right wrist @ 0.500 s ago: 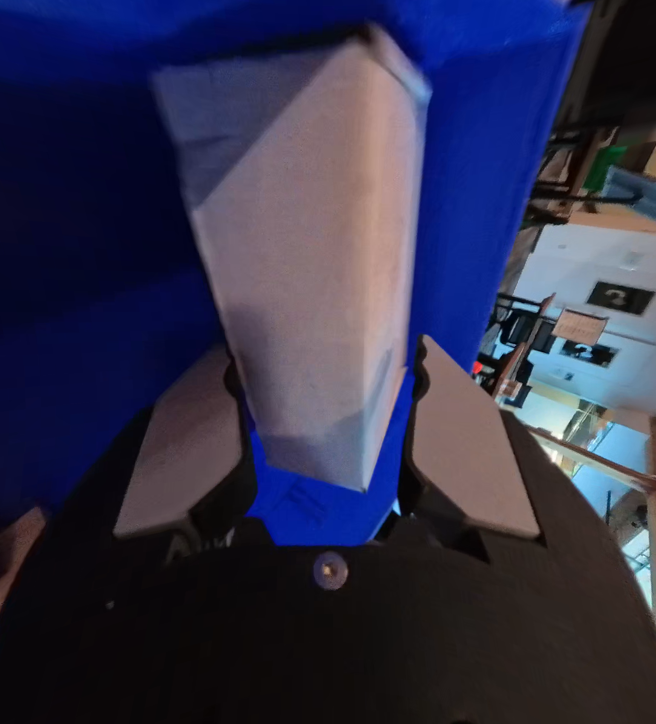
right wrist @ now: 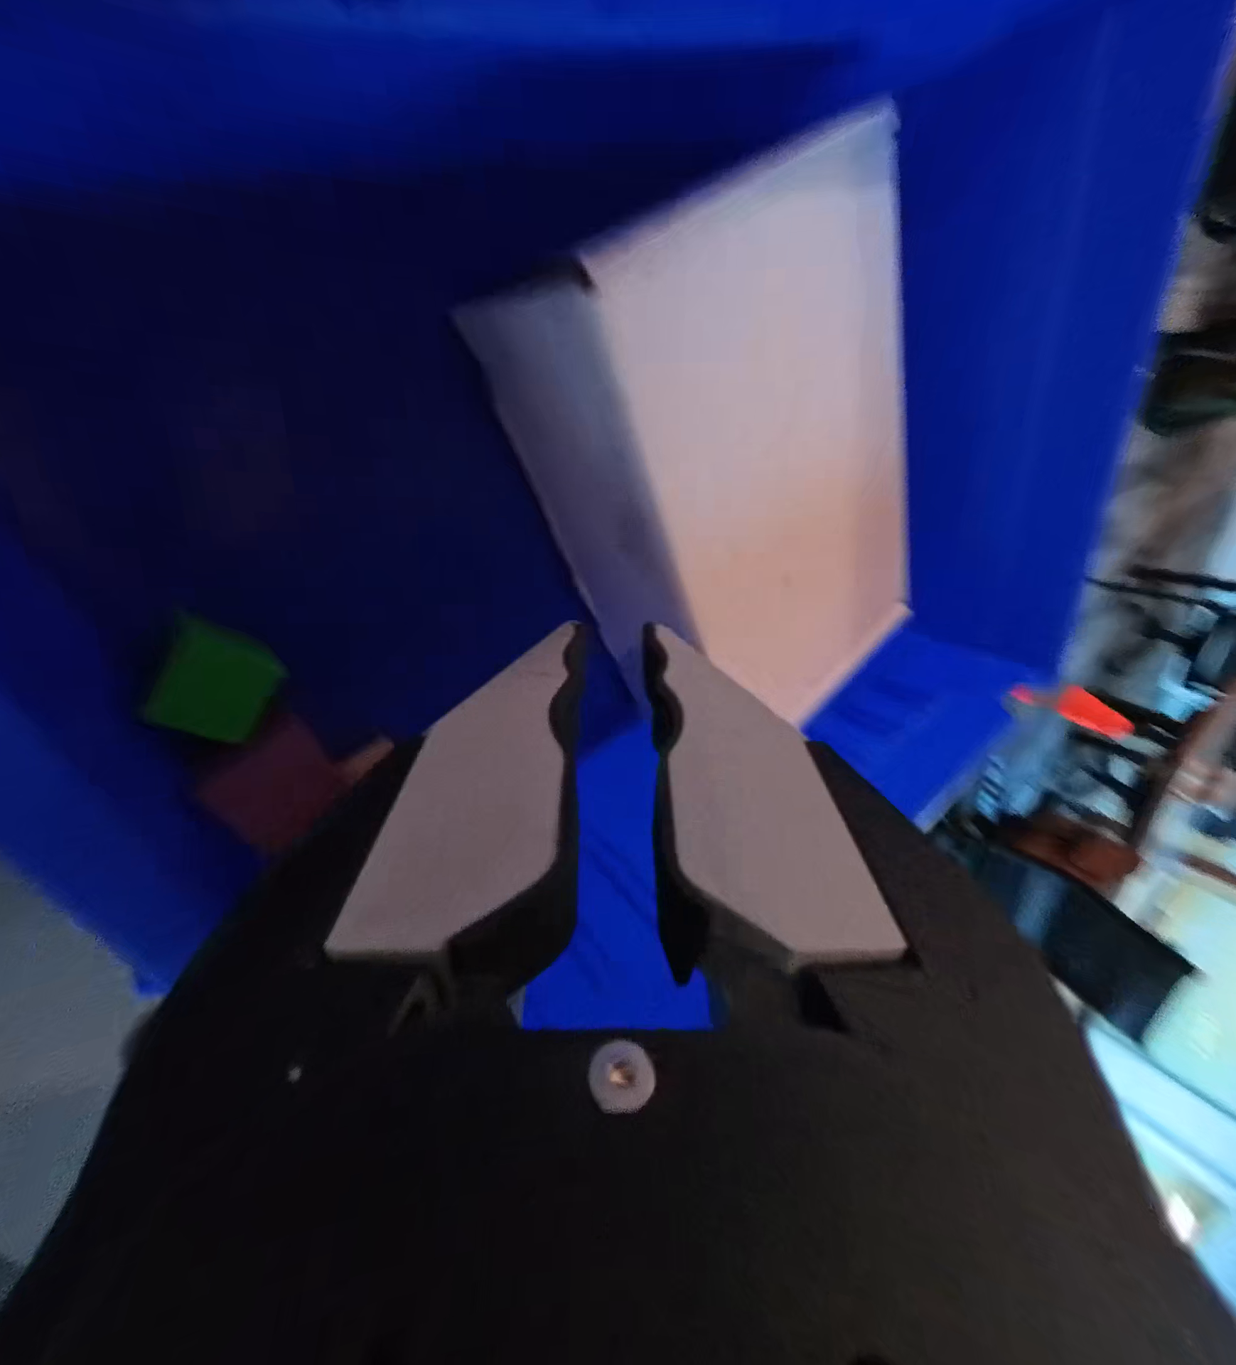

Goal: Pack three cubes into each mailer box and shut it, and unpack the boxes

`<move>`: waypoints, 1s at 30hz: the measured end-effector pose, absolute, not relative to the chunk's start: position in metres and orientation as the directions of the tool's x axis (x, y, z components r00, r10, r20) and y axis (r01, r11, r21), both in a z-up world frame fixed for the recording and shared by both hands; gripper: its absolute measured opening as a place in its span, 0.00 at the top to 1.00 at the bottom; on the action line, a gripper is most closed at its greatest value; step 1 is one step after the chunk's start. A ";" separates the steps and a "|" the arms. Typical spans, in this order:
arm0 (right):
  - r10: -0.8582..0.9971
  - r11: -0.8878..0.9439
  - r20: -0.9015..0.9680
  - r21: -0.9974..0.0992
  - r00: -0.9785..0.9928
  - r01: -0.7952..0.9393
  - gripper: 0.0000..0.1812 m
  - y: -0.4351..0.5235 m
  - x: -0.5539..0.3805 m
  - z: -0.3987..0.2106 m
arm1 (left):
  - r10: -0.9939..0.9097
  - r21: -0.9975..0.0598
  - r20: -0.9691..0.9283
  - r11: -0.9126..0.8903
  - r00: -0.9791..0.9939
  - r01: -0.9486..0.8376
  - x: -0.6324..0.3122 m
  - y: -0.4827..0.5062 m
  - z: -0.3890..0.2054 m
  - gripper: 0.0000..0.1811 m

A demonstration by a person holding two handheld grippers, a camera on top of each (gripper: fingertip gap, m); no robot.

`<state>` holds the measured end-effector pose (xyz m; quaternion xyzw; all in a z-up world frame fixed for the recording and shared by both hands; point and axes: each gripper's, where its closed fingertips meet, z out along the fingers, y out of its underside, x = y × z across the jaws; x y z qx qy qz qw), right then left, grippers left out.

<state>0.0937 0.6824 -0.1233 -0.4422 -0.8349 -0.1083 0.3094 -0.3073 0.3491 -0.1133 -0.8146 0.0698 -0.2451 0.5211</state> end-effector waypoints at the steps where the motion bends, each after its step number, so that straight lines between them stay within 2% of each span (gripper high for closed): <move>1: 0.697 0.598 0.563 -0.116 -0.443 0.793 0.98 0.672 0.087 -0.130 | -0.372 -0.883 0.316 -0.452 0.872 0.127 -0.306 0.350 -0.115 0.81; 4: 0.693 0.633 0.529 -0.119 -0.491 0.765 1.00 0.663 0.062 -0.144 | -0.384 -0.882 0.282 -0.464 0.879 0.080 -0.300 0.351 -0.119 0.81; 8: 0.597 0.604 0.666 -0.005 -0.448 0.797 1.00 0.699 0.043 -0.143 | -0.387 -0.885 0.280 -0.459 0.879 0.079 -0.300 0.351 -0.118 0.81; 10: 0.607 0.594 0.680 -0.043 -0.412 0.803 1.00 0.700 0.042 -0.139 | -0.379 -0.886 0.300 -0.450 0.875 0.109 -0.303 0.351 -0.115 0.81; 14: 0.639 0.565 0.737 -0.256 -0.220 0.785 1.00 0.685 0.037 -0.098 | -0.369 -0.888 0.316 -0.439 0.874 0.135 -0.306 0.349 -0.113 0.81; 16: 0.656 0.544 0.753 -0.423 -0.053 0.724 0.97 0.670 0.032 -0.060 | -0.368 -0.893 0.308 -0.430 0.878 0.133 -0.306 0.349 -0.113 0.81; 19: 0.741 0.537 0.662 -0.686 0.115 0.491 0.97 0.620 0.014 0.000 | -0.375 -0.896 0.316 -0.421 0.872 0.143 -0.305 0.348 -0.110 0.81; 21: 0.818 0.512 0.565 -0.800 0.106 0.314 0.95 0.574 -0.003 0.029 | -0.387 -0.899 0.335 -0.405 0.859 0.168 -0.301 0.346 -0.106 0.81; 25: 0.940 0.342 0.339 -0.932 -0.050 0.119 0.67 0.488 -0.044 0.043 | -0.442 -0.906 0.349 -0.384 0.827 0.177 -0.283 0.329 -0.089 0.78; 26: 0.956 0.288 0.276 -0.950 -0.103 0.121 0.65 0.469 -0.056 0.038 | -0.442 -0.918 0.321 -0.362 0.837 0.161 -0.282 0.323 -0.081 0.76; 27: 0.965 0.240 0.218 -0.959 -0.146 0.150 0.68 0.454 -0.067 0.027 | -0.439 -0.931 0.291 -0.337 0.850 0.144 -0.283 0.318 -0.073 0.75; 28: 0.968 0.211 0.176 -0.956 -0.176 0.202 0.67 0.443 -0.079 0.013 | -0.435 -0.940 0.266 -0.314 0.861 0.132 -0.285 0.311 -0.064 0.74; 30: 0.978 0.172 0.124 -0.935 -0.167 0.309 0.56 0.433 -0.104 -0.017 | -0.421 -0.952 0.238 -0.278 0.875 0.125 -0.293 0.298 -0.046 0.71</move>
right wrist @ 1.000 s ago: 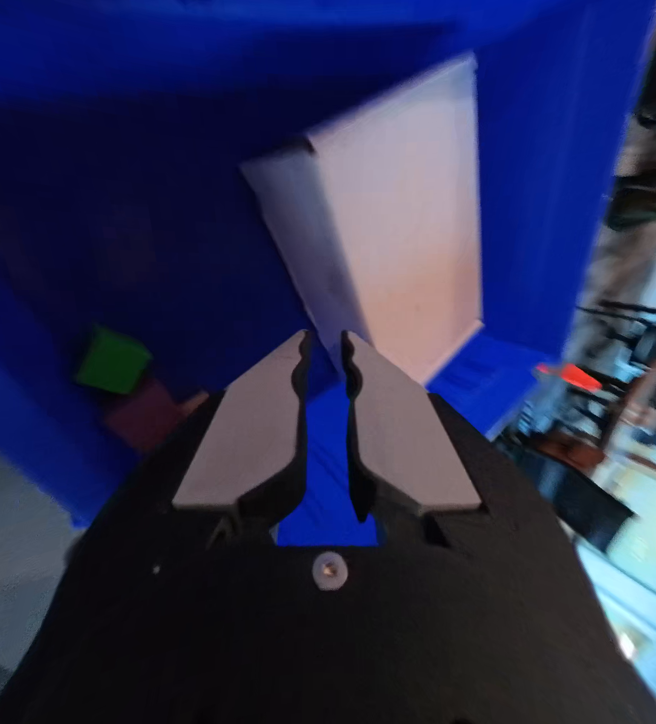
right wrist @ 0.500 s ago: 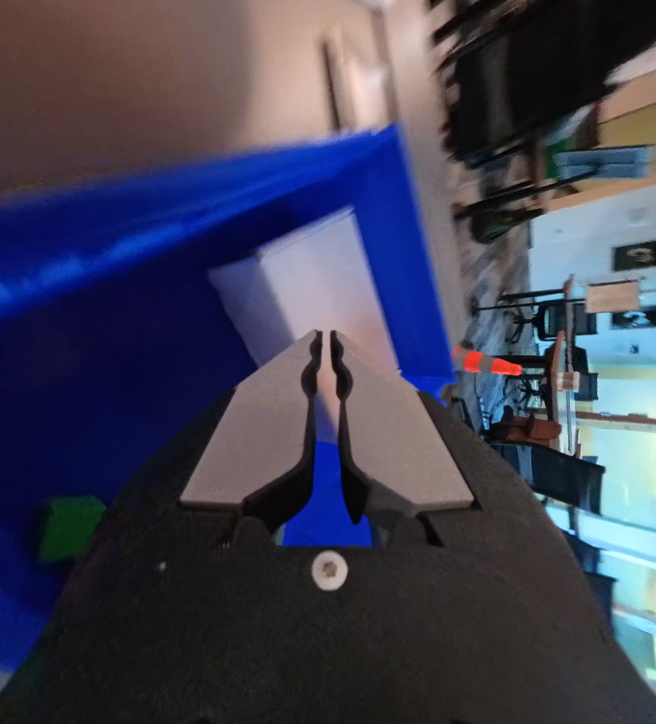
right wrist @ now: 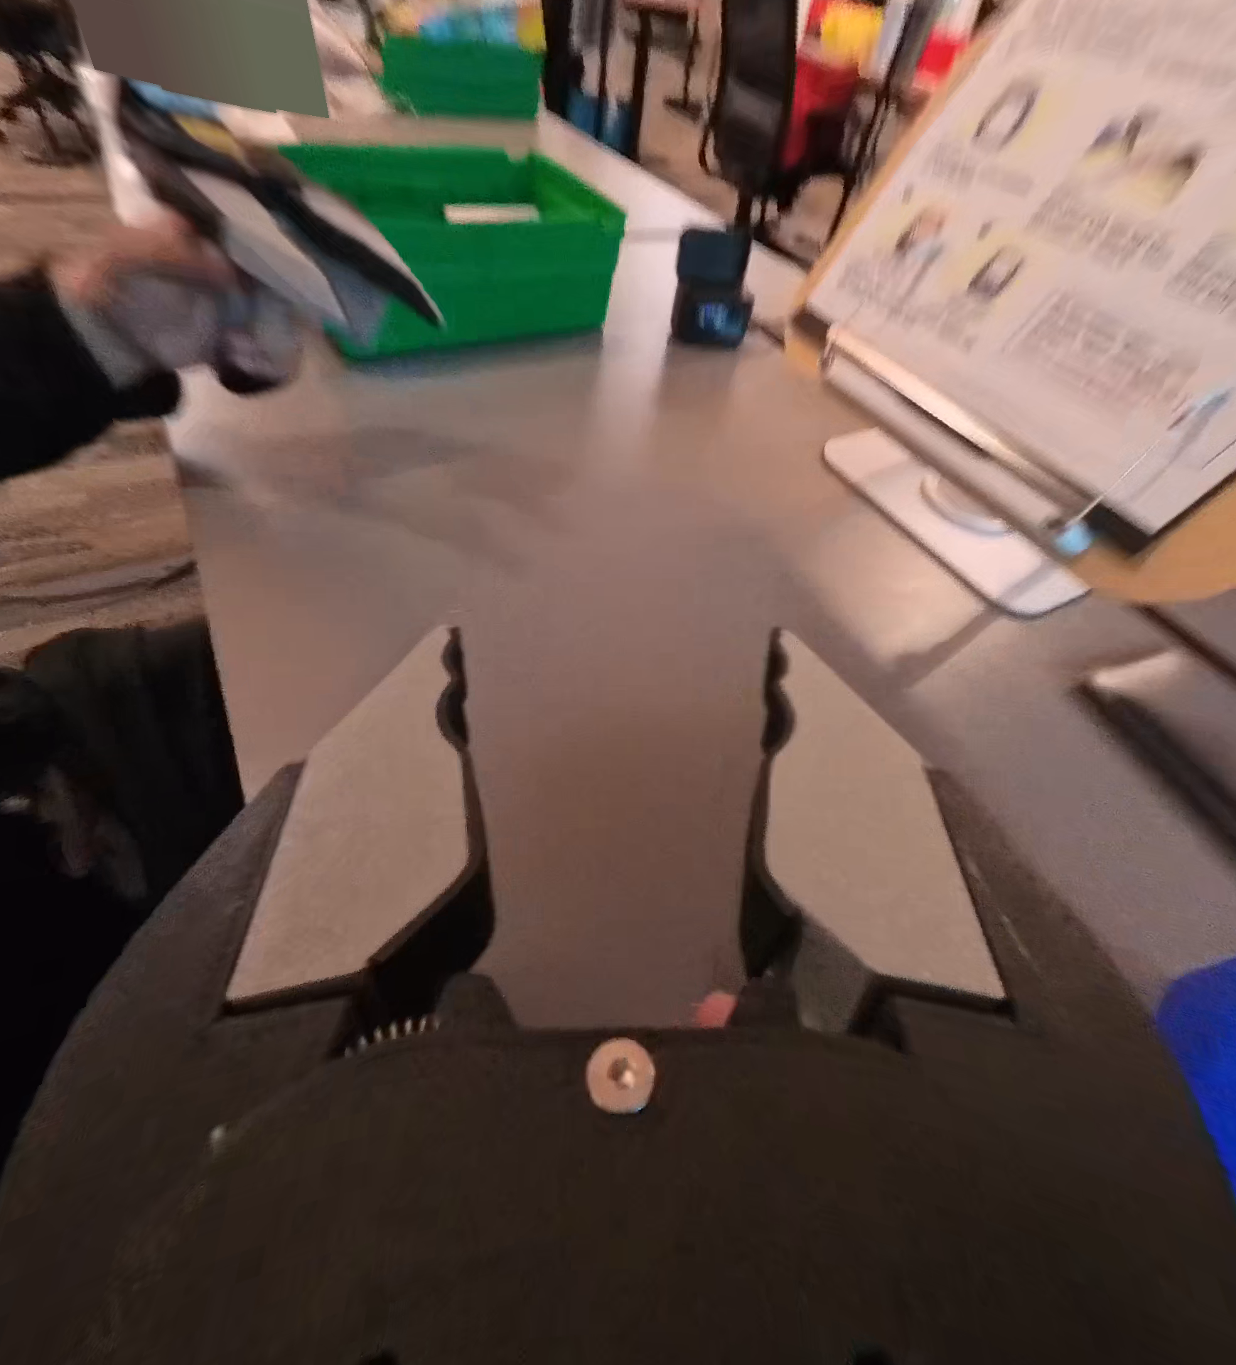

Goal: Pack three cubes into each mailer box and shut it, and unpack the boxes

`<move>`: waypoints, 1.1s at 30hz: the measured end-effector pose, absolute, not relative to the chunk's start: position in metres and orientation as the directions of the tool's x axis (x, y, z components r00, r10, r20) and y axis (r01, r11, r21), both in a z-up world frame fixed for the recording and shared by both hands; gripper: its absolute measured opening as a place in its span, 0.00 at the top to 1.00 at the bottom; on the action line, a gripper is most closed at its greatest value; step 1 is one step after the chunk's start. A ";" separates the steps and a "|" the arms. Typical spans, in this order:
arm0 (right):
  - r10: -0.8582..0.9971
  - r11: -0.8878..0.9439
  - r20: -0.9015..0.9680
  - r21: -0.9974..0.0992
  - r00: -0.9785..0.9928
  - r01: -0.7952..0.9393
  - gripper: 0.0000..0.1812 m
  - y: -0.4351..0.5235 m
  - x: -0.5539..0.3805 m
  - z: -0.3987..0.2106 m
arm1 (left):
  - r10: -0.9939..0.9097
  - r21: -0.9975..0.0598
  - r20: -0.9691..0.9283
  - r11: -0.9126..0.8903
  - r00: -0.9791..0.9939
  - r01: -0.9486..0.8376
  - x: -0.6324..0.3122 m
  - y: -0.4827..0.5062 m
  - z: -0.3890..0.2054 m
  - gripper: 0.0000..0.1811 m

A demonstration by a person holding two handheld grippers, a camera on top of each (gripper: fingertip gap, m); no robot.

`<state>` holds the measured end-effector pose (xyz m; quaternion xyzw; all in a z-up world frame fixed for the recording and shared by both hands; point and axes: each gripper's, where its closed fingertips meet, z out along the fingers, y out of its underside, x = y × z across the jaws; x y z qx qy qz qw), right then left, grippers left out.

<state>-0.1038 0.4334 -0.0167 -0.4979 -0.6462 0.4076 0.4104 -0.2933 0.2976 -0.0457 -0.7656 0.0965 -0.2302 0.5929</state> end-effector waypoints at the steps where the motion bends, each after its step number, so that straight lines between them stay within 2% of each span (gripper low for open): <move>1: 0.984 0.149 0.101 -0.923 -0.149 0.356 0.50 0.432 -0.117 -0.030 | -0.410 -0.956 0.227 -0.267 0.883 0.122 -0.300 0.290 -0.037 0.71; 3: 0.986 0.115 0.050 -0.895 -0.159 0.431 0.45 0.423 -0.145 -0.054 | -0.369 -0.964 0.184 -0.250 0.911 0.093 -0.319 0.276 -0.022 0.70; 5: 0.978 0.133 0.036 -0.868 -0.206 0.478 0.52 0.414 -0.169 -0.075 | -0.321 -0.972 0.089 -0.235 0.943 0.012 -0.346 0.262 -0.005 0.72; 9: 0.991 0.106 0.046 -0.839 -0.124 0.533 0.50 0.433 -0.209 -0.113 | -0.202 -0.949 -0.047 -0.297 0.978 -0.107 -0.419 0.241 0.019 0.68; 12: 0.998 0.060 0.041 -0.832 -0.047 0.552 0.46 0.452 -0.224 -0.136 | -0.143 -0.870 -0.053 -0.479 0.988 -0.116 -0.482 0.237 -0.004 0.61; 16: 0.999 0.034 0.034 -0.802 -0.011 0.596 0.42 0.462 -0.225 -0.152 | -0.013 -0.702 -0.177 -0.699 0.984 -0.135 -0.580 0.228 -0.051 0.62; 18: 0.999 0.043 0.041 -0.801 -0.017 0.597 0.42 0.462 -0.223 -0.152 | -0.053 -0.615 -0.207 -0.769 0.977 -0.172 -0.604 0.224 -0.073 0.63; 23: 1.000 -0.013 -0.022 -0.837 -0.010 0.547 0.47 0.465 -0.219 -0.144 | -0.229 -0.393 -0.337 -0.847 0.913 -0.358 -0.638 0.227 -0.119 0.59; 27: 0.999 -0.024 -0.046 -0.819 -0.023 0.573 0.47 0.462 -0.216 -0.148 | -0.323 -0.217 -0.489 -0.855 0.810 -0.472 -0.669 0.234 -0.137 0.45; 28: 0.999 -0.018 -0.039 -0.812 -0.025 0.583 0.47 0.461 -0.216 -0.150 | -0.363 -0.160 -0.523 -0.848 0.772 -0.506 -0.676 0.235 -0.143 0.44; 29: 0.999 -0.009 -0.029 -0.808 -0.025 0.589 0.47 0.461 -0.216 -0.151 | -0.387 -0.128 -0.551 -0.836 0.739 -0.533 -0.681 0.236 -0.146 0.49; 33: 0.999 0.021 0.003 -0.798 -0.032 0.603 0.48 0.459 -0.216 -0.154 | -0.414 -0.181 -0.568 -0.780 0.711 -0.599 -0.679 0.247 -0.145 0.52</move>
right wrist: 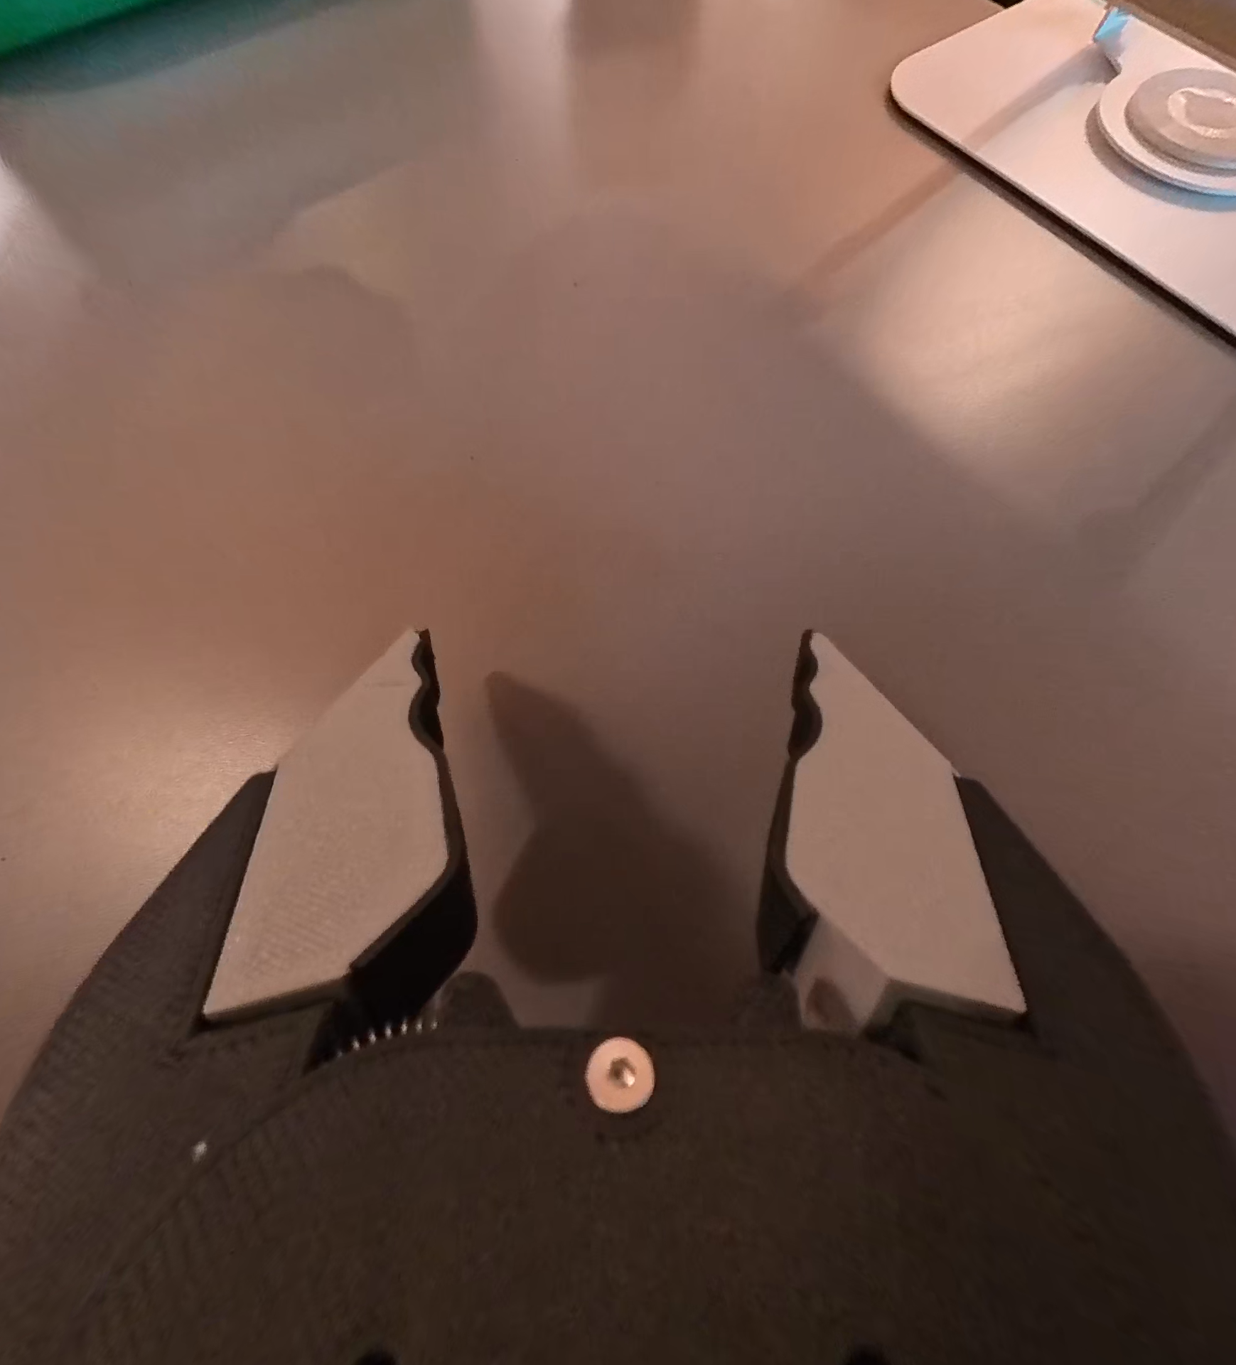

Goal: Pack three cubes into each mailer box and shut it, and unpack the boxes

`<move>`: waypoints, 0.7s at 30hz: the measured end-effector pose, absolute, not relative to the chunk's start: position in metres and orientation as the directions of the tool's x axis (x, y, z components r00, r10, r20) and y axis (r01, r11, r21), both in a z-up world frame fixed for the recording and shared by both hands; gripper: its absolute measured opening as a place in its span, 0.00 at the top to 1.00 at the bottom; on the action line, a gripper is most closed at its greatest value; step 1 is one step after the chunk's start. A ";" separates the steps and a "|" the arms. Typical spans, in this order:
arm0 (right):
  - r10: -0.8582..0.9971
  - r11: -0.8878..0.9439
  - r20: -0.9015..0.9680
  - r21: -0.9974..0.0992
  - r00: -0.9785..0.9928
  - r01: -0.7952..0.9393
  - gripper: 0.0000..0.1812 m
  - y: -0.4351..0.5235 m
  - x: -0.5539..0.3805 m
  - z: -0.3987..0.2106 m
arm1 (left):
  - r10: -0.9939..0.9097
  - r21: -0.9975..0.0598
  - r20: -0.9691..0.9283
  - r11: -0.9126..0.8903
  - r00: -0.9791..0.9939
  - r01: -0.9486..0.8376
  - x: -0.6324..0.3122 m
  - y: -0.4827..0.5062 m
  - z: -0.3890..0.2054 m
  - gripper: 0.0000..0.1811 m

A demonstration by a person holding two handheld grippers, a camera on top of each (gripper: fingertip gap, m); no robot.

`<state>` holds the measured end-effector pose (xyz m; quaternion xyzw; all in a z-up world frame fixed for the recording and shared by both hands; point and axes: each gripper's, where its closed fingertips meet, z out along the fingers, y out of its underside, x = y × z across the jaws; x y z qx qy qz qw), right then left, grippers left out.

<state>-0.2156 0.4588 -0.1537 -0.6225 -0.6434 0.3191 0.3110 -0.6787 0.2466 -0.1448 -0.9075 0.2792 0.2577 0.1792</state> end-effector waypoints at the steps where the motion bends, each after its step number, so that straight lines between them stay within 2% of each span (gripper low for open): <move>1: 0.999 0.025 0.006 -0.796 -0.033 0.605 0.48 0.458 -0.216 -0.154 | -0.417 -0.179 -0.573 -0.776 0.706 -0.604 -0.679 0.246 -0.145 0.53; 5: 0.999 0.031 0.012 -0.795 -0.035 0.606 0.50 0.458 -0.216 -0.154 | -0.419 -0.172 -0.588 -0.771 0.692 -0.613 -0.677 0.244 -0.143 0.56; 8: 0.999 0.026 0.003 -0.795 -0.039 0.606 0.51 0.458 -0.216 -0.155 | -0.410 -0.203 -0.530 -0.788 0.742 -0.581 -0.672 0.240 -0.137 0.57; 12: 0.999 0.021 -0.004 -0.794 -0.040 0.607 0.52 0.458 -0.216 -0.155 | -0.414 -0.240 -0.380 -0.820 0.827 -0.520 -0.656 0.228 -0.119 0.61; 19: 0.999 0.048 0.023 -0.785 -0.049 0.618 0.52 0.456 -0.215 -0.157 | -0.375 -0.149 0.026 -0.918 0.926 -0.368 -0.622 0.186 -0.088 0.65; 21: 0.998 0.060 0.033 -0.780 -0.054 0.623 0.53 0.455 -0.215 -0.158 | -0.340 -0.142 0.071 -0.934 0.938 -0.328 -0.620 0.185 -0.084 0.65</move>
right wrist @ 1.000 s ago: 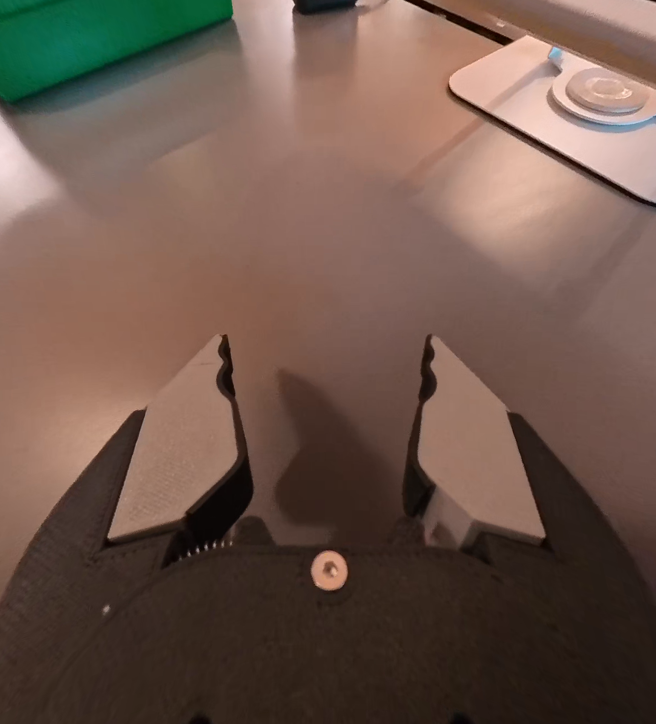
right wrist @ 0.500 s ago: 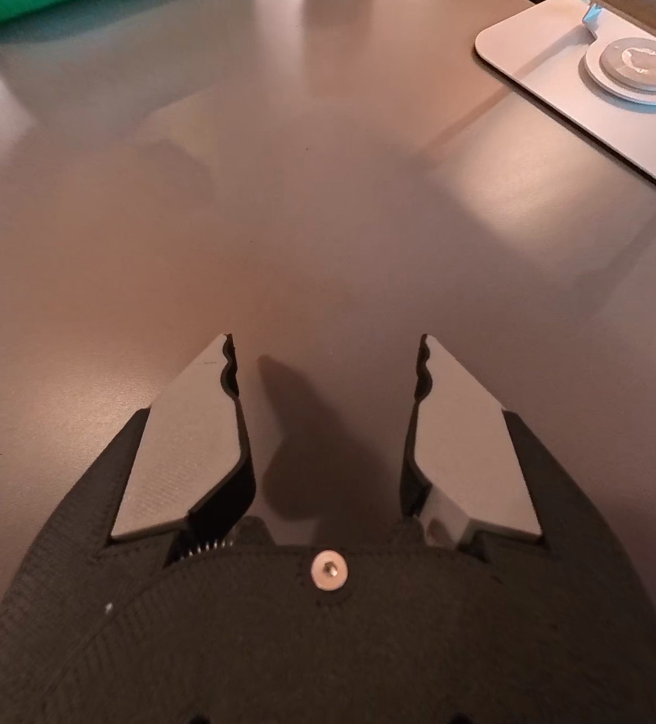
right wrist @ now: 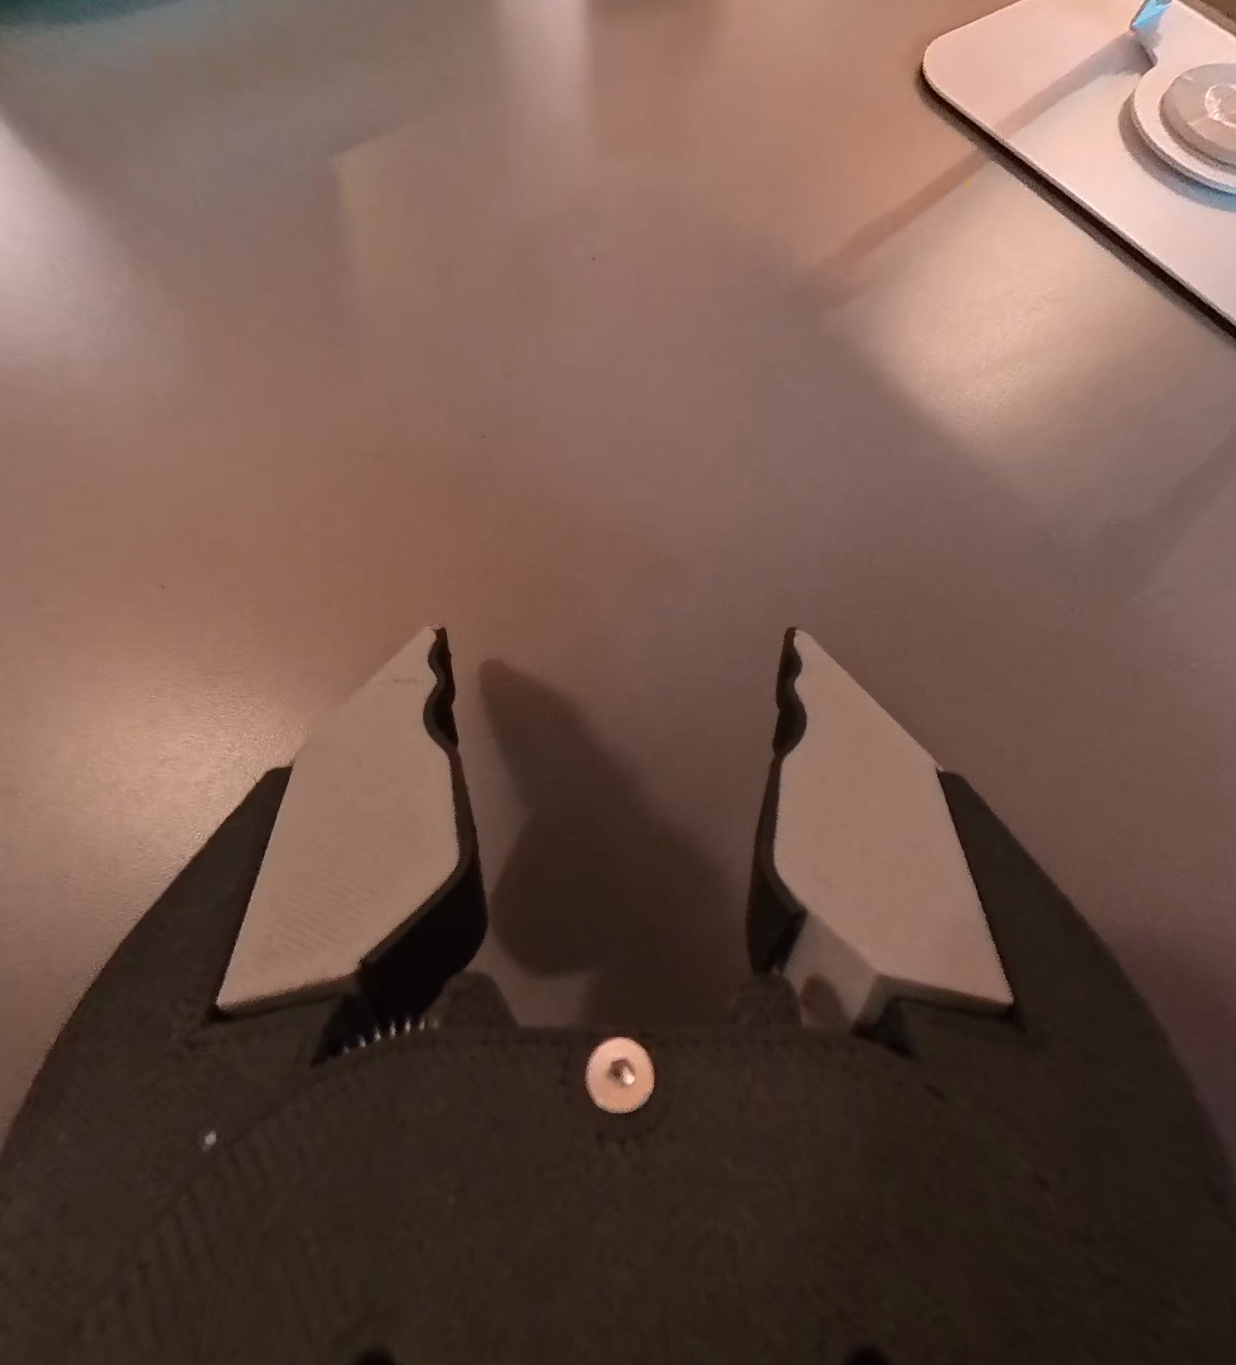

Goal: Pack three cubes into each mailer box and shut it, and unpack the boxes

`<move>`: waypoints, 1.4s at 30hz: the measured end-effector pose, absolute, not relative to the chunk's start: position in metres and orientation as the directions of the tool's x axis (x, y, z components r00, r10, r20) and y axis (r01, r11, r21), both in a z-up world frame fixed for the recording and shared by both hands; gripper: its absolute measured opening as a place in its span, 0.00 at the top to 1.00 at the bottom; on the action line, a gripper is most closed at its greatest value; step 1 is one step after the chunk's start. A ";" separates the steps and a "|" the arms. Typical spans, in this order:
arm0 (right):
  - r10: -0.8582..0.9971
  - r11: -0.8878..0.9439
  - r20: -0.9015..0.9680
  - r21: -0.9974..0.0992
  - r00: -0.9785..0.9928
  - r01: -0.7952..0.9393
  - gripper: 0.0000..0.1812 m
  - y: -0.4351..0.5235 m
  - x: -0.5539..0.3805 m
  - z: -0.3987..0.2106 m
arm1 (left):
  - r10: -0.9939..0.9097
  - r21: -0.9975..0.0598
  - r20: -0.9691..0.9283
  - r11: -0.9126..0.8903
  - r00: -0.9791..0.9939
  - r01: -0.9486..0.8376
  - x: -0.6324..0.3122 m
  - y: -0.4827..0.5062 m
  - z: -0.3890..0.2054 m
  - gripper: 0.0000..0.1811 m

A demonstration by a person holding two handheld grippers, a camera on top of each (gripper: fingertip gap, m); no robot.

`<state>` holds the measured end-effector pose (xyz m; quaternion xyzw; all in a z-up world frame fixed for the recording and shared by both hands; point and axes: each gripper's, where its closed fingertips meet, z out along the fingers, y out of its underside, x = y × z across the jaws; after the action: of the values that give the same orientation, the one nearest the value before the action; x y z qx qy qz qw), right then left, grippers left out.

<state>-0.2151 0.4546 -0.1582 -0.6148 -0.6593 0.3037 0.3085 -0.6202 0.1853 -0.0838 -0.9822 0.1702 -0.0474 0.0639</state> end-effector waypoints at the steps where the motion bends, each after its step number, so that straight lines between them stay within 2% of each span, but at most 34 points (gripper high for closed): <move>1: 0.998 0.065 0.039 -0.777 -0.056 0.626 0.53 0.454 -0.215 -0.159 | -0.333 -0.132 0.080 -0.938 0.940 -0.321 -0.621 0.186 -0.084 0.65; 5: 0.997 0.078 0.052 -0.772 -0.060 0.631 0.54 0.453 -0.214 -0.160 | -0.301 -0.217 0.060 -0.935 0.952 -0.282 -0.624 0.200 -0.076 0.68; 8: 0.997 0.077 0.048 -0.775 -0.063 0.627 0.54 0.452 -0.214 -0.159 | -0.286 -0.262 0.004 -0.925 0.958 -0.275 -0.631 0.204 -0.071 0.62; 12: 0.997 0.072 0.043 -0.779 -0.061 0.623 0.54 0.453 -0.214 -0.158 | -0.284 -0.230 -0.082 -0.927 0.955 -0.296 -0.643 0.201 -0.079 0.48; 16: 0.998 0.064 0.036 -0.780 -0.058 0.623 0.54 0.453 -0.214 -0.158 | -0.253 -0.185 -0.151 -0.942 0.956 -0.279 -0.659 0.202 -0.093 0.44; 17: 0.998 0.061 0.033 -0.780 -0.056 0.622 0.55 0.453 -0.214 -0.158 | -0.255 -0.168 -0.182 -0.943 0.950 -0.286 -0.664 0.202 -0.096 0.46; 19: 0.998 0.054 0.027 -0.783 -0.054 0.620 0.55 0.454 -0.214 -0.158 | -0.266 -0.146 -0.270 -0.938 0.925 -0.313 -0.676 0.205 -0.095 0.60; 20: 0.998 0.051 0.023 -0.784 -0.053 0.619 0.55 0.454 -0.213 -0.157 | -0.272 -0.135 -0.299 -0.937 0.915 -0.322 -0.680 0.206 -0.095 0.63; 23: 0.999 0.042 0.013 -0.786 -0.051 0.617 0.56 0.454 -0.213 -0.157 | -0.265 -0.109 -0.327 -0.943 0.907 -0.315 -0.679 0.206 -0.097 0.62; 28: 0.999 0.031 0.002 -0.801 -0.050 0.598 0.58 0.455 -0.213 -0.154 | -0.269 -0.171 -0.443 -0.911 0.855 -0.375 -0.667 0.206 -0.081 0.64; 35: 0.999 0.015 -0.014 -0.836 -0.050 0.549 0.60 0.455 -0.212 -0.144 | -0.171 -0.235 -0.649 -0.882 0.741 -0.409 -0.637 0.199 0.018 0.64; 42: 0.999 0.004 -0.022 -0.861 -0.046 0.508 0.61 0.456 -0.211 -0.137 | -0.166 -0.293 -0.772 -0.763 0.614 -0.576 -0.547 0.223 0.093 0.65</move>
<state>-0.2109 0.4564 -0.1370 -0.6036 -0.6241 0.3655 0.3356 -0.5475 0.2231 0.0926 -0.8575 0.2163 0.3827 0.2674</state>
